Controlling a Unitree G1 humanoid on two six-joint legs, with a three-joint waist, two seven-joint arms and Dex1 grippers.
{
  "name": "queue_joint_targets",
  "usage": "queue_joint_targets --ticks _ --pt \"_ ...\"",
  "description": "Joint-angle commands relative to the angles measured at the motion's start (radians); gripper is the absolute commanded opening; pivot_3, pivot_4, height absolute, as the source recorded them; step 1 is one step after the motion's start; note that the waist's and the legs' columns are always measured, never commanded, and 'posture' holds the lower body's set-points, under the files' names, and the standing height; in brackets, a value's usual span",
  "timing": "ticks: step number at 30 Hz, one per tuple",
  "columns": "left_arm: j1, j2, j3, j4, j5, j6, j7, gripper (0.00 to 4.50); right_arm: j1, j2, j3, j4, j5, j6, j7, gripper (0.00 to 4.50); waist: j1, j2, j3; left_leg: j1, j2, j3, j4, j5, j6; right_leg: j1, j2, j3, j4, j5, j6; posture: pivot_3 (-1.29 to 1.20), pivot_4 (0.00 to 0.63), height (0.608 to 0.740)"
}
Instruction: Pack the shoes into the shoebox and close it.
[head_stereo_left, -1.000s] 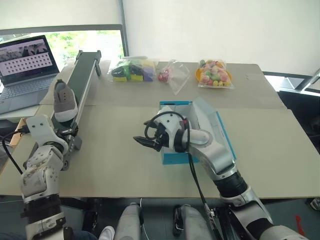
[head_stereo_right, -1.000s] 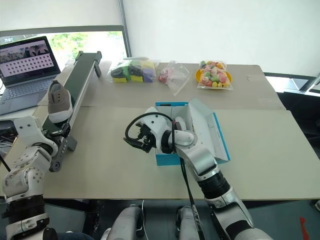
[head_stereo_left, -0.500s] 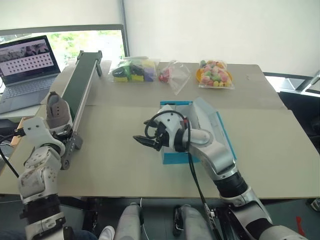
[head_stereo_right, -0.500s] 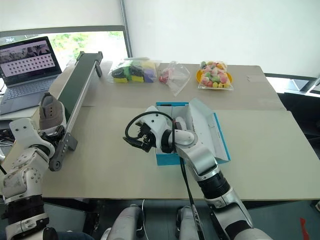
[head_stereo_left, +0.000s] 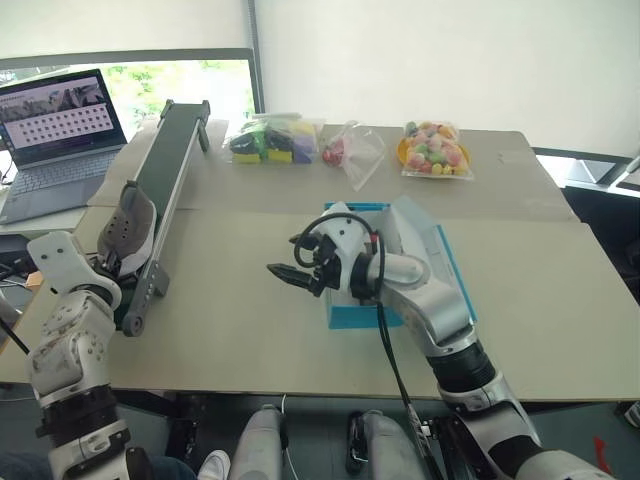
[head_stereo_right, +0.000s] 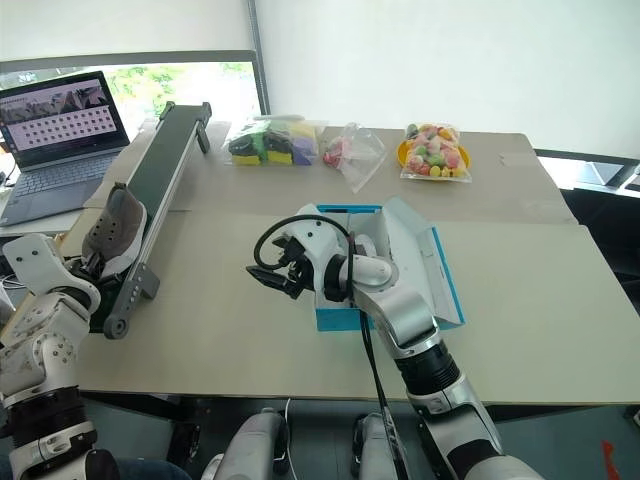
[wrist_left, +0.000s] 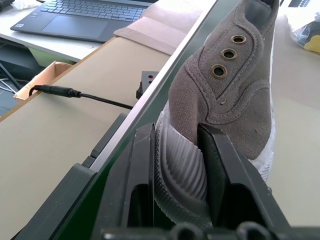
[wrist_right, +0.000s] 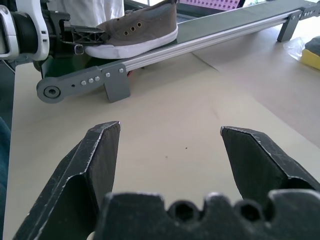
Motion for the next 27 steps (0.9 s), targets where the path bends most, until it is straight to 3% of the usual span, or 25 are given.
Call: queue_joint_targets --ticks 1,4,11,21,23,27 --pt "-0.009 -0.006 -0.022 -0.025 -0.010 0.010 -0.011 1.20 -0.033 0.006 -0.033 -0.038 0.020 0.001 -0.008 3.82 0.003 0.000 0.000 0.000 0.000 0.000 0.000 0.000 0.000 0.000 0.000 0.000 0.000 0.000 0.000 0.00 0.150 0.681" --pt "-0.012 -0.008 -0.023 -0.024 -0.010 0.007 -0.013 1.20 -0.036 0.005 -0.036 -0.035 0.022 0.001 -0.010 3.82 0.007 0.000 0.000 0.000 0.000 0.000 0.000 0.000 0.000 0.000 0.000 0.000 0.000 0.000 0.000 0.00 0.150 0.681" --pt "-0.020 -0.010 -0.014 -0.014 -0.012 -0.008 -0.010 0.28 -0.040 0.007 -0.036 -0.030 0.022 -0.002 -0.015 3.82 0.011 0.000 0.000 0.000 0.000 0.000 0.000 0.000 0.000 0.000 0.000 0.000 0.000 0.000 0.000 0.00 0.150 0.681" --pt "-0.039 -0.045 0.009 -0.039 -0.044 -0.092 -0.034 0.15 -0.046 0.014 -0.044 -0.023 0.023 0.000 -0.030 3.82 0.012 0.000 0.000 0.000 0.000 0.000 0.000 0.000 0.000 0.000 0.000 0.000 0.000 0.000 0.000 0.00 0.150 0.681" --pt "-0.053 -0.067 0.019 -0.071 -0.075 -0.134 -0.055 0.15 -0.047 0.015 -0.046 -0.021 0.024 0.001 -0.033 3.82 0.011 -0.001 0.000 -0.001 0.000 0.000 0.000 0.000 0.000 0.000 0.000 0.000 0.000 0.000 0.000 0.00 0.150 0.681" --pt "-0.083 -0.134 0.035 -0.190 -0.274 -0.092 -0.112 0.15 -0.066 0.052 -0.100 -0.001 0.059 0.044 -0.073 3.82 0.005 -0.002 -0.001 -0.002 0.000 0.000 0.001 0.000 0.000 0.000 0.000 0.000 -0.001 0.000 0.000 0.00 0.150 0.681"
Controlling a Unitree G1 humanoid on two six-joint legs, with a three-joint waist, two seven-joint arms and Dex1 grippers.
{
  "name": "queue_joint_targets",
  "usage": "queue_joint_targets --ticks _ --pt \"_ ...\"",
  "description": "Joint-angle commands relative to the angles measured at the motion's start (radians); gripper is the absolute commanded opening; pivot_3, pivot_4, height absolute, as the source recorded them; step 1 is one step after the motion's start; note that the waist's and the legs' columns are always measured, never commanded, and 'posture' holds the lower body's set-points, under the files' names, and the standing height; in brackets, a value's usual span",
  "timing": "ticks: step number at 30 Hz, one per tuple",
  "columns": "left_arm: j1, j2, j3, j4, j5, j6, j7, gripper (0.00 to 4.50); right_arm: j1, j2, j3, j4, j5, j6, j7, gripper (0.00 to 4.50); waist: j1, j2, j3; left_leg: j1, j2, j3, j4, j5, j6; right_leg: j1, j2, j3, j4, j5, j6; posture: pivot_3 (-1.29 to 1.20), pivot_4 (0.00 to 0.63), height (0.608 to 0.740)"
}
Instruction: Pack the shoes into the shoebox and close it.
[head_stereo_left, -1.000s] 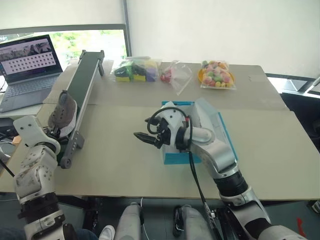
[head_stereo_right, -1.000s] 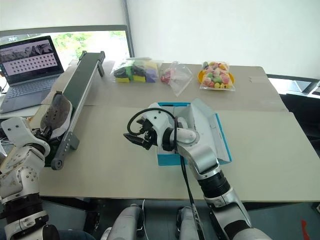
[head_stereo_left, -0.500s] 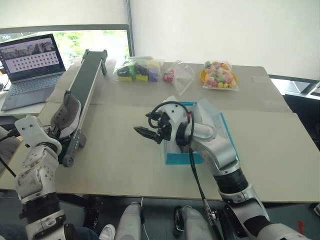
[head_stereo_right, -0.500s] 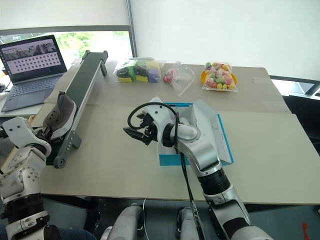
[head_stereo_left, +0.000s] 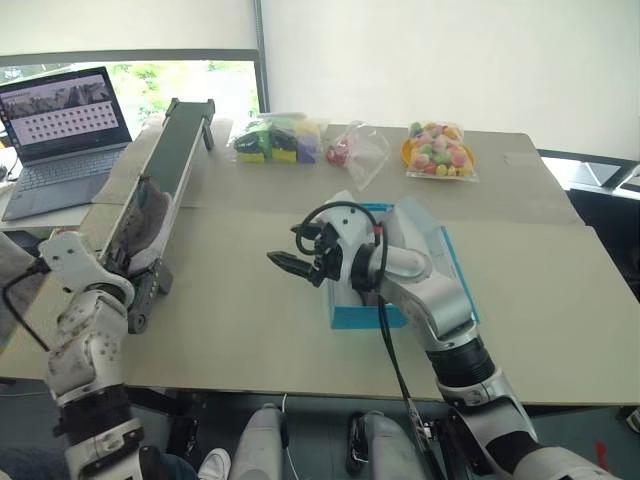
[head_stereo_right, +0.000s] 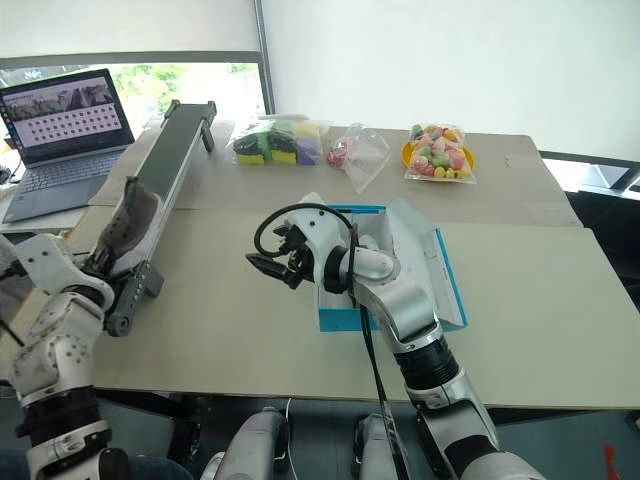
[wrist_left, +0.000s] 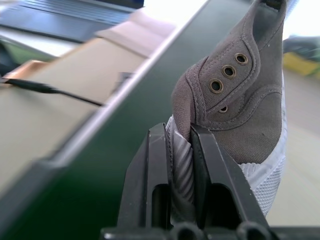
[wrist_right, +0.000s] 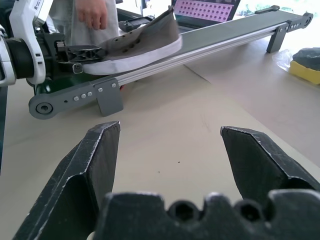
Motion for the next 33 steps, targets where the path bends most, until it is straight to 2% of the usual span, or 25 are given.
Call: queue_joint_targets --ticks 1,8,12,19,29,33 --pt "-0.050 -0.028 0.008 -0.170 -0.193 0.017 -0.059 0.15 -0.059 0.067 -0.124 0.011 0.085 0.079 -0.074 3.82 -0.004 0.000 0.000 0.000 0.000 0.000 0.000 0.000 0.000 0.000 0.000 0.000 0.000 0.000 0.000 0.00 0.150 0.681" --pt "-0.050 -0.082 -0.176 -0.246 -0.222 0.072 -0.066 0.15 -0.258 0.303 -0.536 0.135 0.413 0.464 -0.364 3.82 -0.021 0.000 0.000 0.001 0.000 0.000 0.001 0.004 0.005 0.000 0.001 0.000 0.002 0.000 0.000 0.00 0.150 0.681" --pt "-0.072 -0.133 -0.264 -0.252 -0.218 0.082 -0.062 0.15 -0.329 0.360 -0.676 0.181 0.575 0.551 -0.517 3.82 -0.021 0.000 0.000 0.000 -0.001 0.000 0.001 0.003 0.005 0.002 0.001 0.000 0.001 0.000 0.000 0.00 0.150 0.681" --pt "-0.085 -0.165 -0.342 -0.239 -0.204 0.070 -0.076 0.15 -0.327 0.359 -0.657 0.189 0.678 0.569 -0.635 3.82 -0.037 0.000 0.000 0.000 0.000 0.000 0.000 0.005 0.008 0.000 0.002 0.001 0.001 0.000 0.000 0.00 0.150 0.681" --pt "-0.086 -0.177 -0.386 -0.249 -0.209 0.073 -0.077 0.15 -0.323 0.348 -0.637 0.245 0.743 0.469 -0.702 3.82 -0.041 0.000 0.000 0.000 0.000 -0.001 0.000 0.006 0.009 0.000 0.003 0.001 0.001 0.000 0.000 0.00 0.150 0.681" --pt "-0.079 -0.173 -0.379 -0.251 -0.208 0.071 -0.071 0.14 -0.320 0.330 -0.627 0.252 0.759 0.439 -0.711 2.77 -0.041 0.000 0.000 0.000 0.000 -0.001 0.000 0.006 0.009 0.000 0.003 0.002 0.001 0.000 0.000 0.00 0.150 0.681"
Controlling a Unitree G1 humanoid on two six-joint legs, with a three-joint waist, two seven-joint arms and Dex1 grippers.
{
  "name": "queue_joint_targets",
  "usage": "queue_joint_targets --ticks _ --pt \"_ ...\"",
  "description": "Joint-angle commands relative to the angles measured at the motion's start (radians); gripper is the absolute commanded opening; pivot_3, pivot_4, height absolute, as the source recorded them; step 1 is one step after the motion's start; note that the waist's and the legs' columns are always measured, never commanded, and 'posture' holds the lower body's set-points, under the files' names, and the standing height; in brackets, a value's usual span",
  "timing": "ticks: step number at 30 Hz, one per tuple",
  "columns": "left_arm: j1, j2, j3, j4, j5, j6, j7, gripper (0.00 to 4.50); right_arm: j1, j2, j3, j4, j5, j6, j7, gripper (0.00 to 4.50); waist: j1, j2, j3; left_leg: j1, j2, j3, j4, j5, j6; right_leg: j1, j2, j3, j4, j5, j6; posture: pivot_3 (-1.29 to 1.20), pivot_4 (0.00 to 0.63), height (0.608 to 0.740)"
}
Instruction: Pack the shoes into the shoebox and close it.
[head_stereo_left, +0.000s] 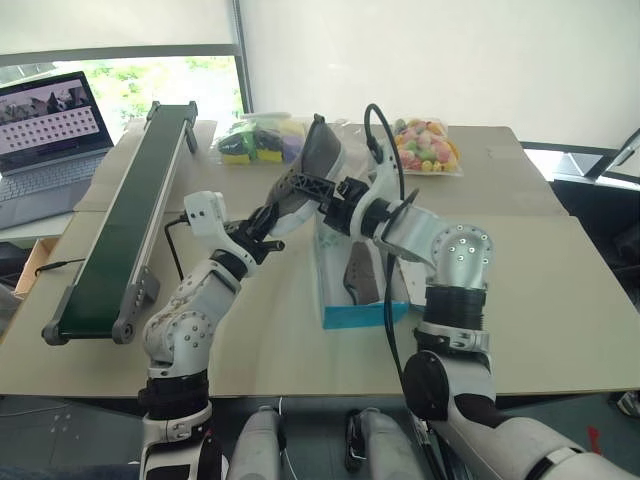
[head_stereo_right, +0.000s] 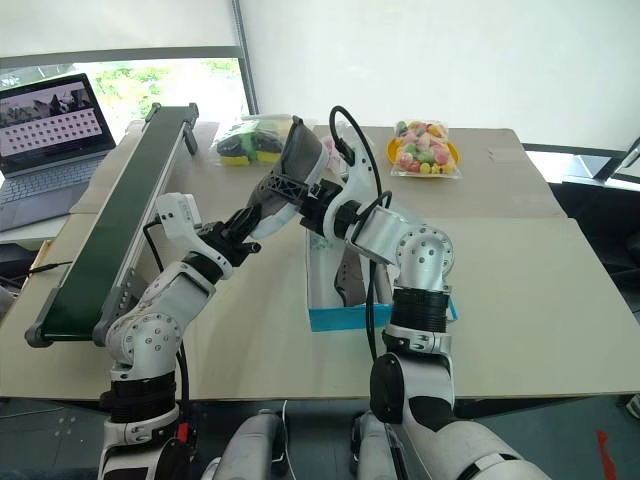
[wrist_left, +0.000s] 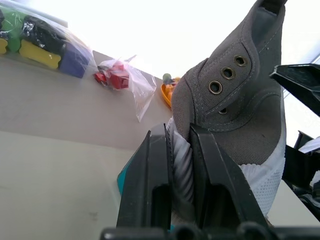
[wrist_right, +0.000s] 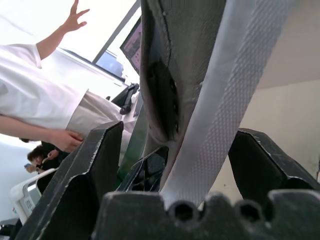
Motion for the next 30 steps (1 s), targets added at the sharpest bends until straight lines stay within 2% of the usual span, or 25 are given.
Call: queue_joint_targets --ticks 1,7,14,16,17,19,21,25,27,30 --pt "-0.009 0.002 0.005 -0.055 -0.008 -0.018 -0.003 0.14 -0.040 0.080 0.009 -0.019 0.050 -0.045 -0.006 2.39 0.000 0.000 0.000 0.000 0.000 0.000 0.000 0.000 0.000 0.000 0.000 0.000 0.000 0.000 0.000 0.00 0.150 0.681" --pt "-0.009 0.003 0.010 -0.051 0.002 -0.022 0.006 0.14 -0.038 0.068 0.026 -0.018 0.065 -0.056 -0.012 0.42 0.001 0.000 0.000 0.000 0.000 0.000 0.000 0.000 0.000 0.000 0.000 0.000 0.000 0.000 0.000 0.00 0.150 0.681" --pt "-0.001 0.013 -0.007 -0.051 0.030 -0.037 -0.007 0.14 -0.043 0.061 0.035 -0.015 0.077 -0.067 -0.018 0.33 0.001 0.000 0.000 0.000 0.000 0.000 0.000 0.000 0.000 0.000 0.000 0.000 0.000 0.000 0.000 0.00 0.150 0.681" --pt "0.009 0.026 -0.024 -0.061 0.045 -0.058 -0.041 1.08 -0.044 0.064 0.029 -0.017 0.087 -0.069 -0.025 0.32 0.001 0.000 0.000 0.000 0.000 0.000 0.000 0.000 0.000 0.000 0.000 0.000 0.000 0.000 0.000 0.00 0.150 0.681" --pt "0.013 0.036 -0.036 -0.065 0.054 -0.055 -0.051 1.22 -0.045 0.065 0.028 -0.019 0.089 -0.073 -0.030 0.32 0.001 0.000 0.000 0.000 0.000 0.000 0.000 0.000 0.000 0.000 0.000 0.000 0.000 0.000 0.000 0.00 0.150 0.681" --pt "0.016 0.055 -0.058 -0.067 0.076 -0.049 -0.058 2.00 -0.053 0.064 0.016 -0.023 0.086 -0.105 -0.045 0.32 0.001 0.000 0.000 0.000 0.000 0.000 0.000 0.000 0.000 0.000 0.000 0.000 0.000 0.000 0.000 0.00 0.150 0.681" --pt "0.025 0.072 -0.075 -0.072 0.089 -0.051 -0.075 2.59 -0.077 0.050 -0.013 -0.013 0.072 -0.164 -0.069 0.32 0.001 0.000 0.000 0.000 0.000 0.000 0.000 0.000 0.000 0.000 0.000 0.000 0.000 0.000 0.000 0.00 0.150 0.681" --pt "0.062 0.099 -0.094 -0.090 0.109 -0.050 -0.109 2.59 -0.132 -0.047 -0.050 0.025 0.051 -0.222 -0.076 0.32 0.004 0.002 0.001 -0.001 0.000 0.000 0.000 0.000 0.000 -0.001 0.000 0.000 -0.001 0.000 0.000 0.00 0.150 0.681" --pt "0.084 0.111 -0.100 -0.095 0.112 -0.045 -0.121 2.59 -0.154 -0.111 -0.057 0.044 0.042 -0.201 -0.069 0.32 0.005 0.003 0.002 -0.001 0.000 0.000 0.000 0.000 0.000 -0.001 0.000 0.000 -0.001 0.000 0.000 0.00 0.150 0.681" --pt "0.100 0.123 -0.106 -0.097 0.123 -0.048 -0.133 2.59 -0.171 -0.236 -0.009 0.063 0.025 -0.070 -0.039 0.32 0.013 0.003 0.002 -0.001 0.000 0.000 -0.001 0.000 0.000 -0.001 0.000 0.000 -0.002 0.000 0.000 0.00 0.150 0.681"
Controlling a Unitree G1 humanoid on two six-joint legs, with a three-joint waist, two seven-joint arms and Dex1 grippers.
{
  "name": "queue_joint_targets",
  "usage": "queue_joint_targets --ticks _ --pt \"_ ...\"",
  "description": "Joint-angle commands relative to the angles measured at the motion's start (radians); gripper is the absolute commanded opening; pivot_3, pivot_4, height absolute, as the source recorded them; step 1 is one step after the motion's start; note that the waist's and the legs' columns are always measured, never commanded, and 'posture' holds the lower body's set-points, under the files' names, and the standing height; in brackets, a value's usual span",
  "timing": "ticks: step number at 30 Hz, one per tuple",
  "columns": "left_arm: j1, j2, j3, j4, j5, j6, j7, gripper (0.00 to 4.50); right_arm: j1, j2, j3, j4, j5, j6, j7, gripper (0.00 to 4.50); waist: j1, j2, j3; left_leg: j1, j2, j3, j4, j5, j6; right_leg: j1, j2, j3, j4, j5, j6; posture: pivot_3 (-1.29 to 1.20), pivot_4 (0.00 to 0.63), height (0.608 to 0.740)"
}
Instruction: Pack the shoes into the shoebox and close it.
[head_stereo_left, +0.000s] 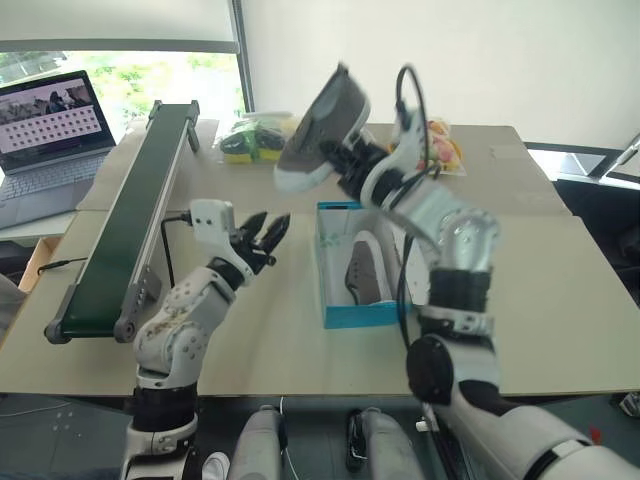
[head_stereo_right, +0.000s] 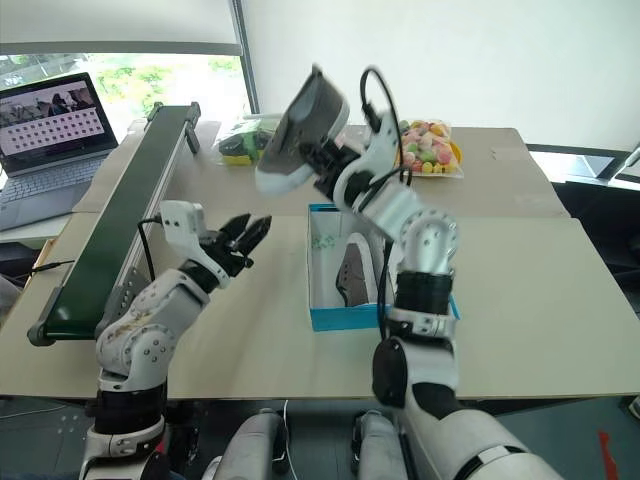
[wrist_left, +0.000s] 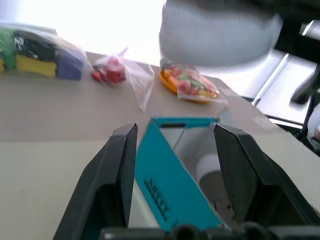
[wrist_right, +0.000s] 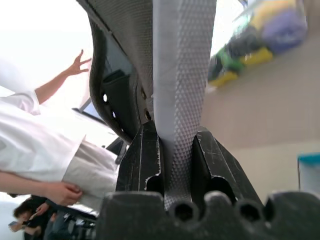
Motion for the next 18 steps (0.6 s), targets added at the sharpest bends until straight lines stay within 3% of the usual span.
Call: queue_joint_targets --ticks 1,4,8,14,18 --pt "0.002 0.023 -0.002 -0.039 0.011 -0.007 -0.028 2.59 -0.030 -0.145 0.050 0.006 -0.011 0.172 0.045 0.32 0.004 0.000 0.000 0.000 0.000 0.000 0.000 0.000 0.000 0.000 0.000 0.000 0.000 0.000 0.000 0.00 0.150 0.681" --pt "0.005 0.035 -0.014 -0.036 0.012 -0.003 -0.052 2.59 -0.044 -0.250 0.097 0.039 -0.004 0.396 0.059 0.32 0.003 0.000 0.000 0.000 -0.001 0.001 -0.001 0.000 0.000 0.000 -0.001 0.001 -0.001 0.000 0.000 0.00 0.150 0.681" --pt "0.003 0.032 -0.017 -0.027 0.016 -0.006 -0.058 2.59 -0.036 -0.295 0.144 0.041 -0.002 0.612 0.100 0.32 -0.005 0.001 0.000 0.000 0.000 0.001 -0.001 0.000 0.000 0.000 -0.001 0.001 0.000 0.000 0.000 0.00 0.150 0.681" --pt "0.012 0.019 -0.013 -0.034 0.009 0.004 -0.049 2.59 0.029 -0.303 0.295 0.070 -0.013 0.639 0.135 0.32 -0.005 0.001 0.000 0.000 0.000 0.000 0.000 0.000 0.000 0.000 0.000 0.000 0.000 0.000 0.000 0.00 0.150 0.681" --pt "0.017 0.010 -0.017 -0.042 0.014 0.002 -0.039 2.59 0.073 -0.284 0.372 0.094 -0.119 0.616 0.183 0.32 -0.004 0.001 0.000 0.000 0.000 0.000 0.000 0.000 0.000 0.001 -0.001 0.000 0.000 0.000 0.000 0.00 0.150 0.681"
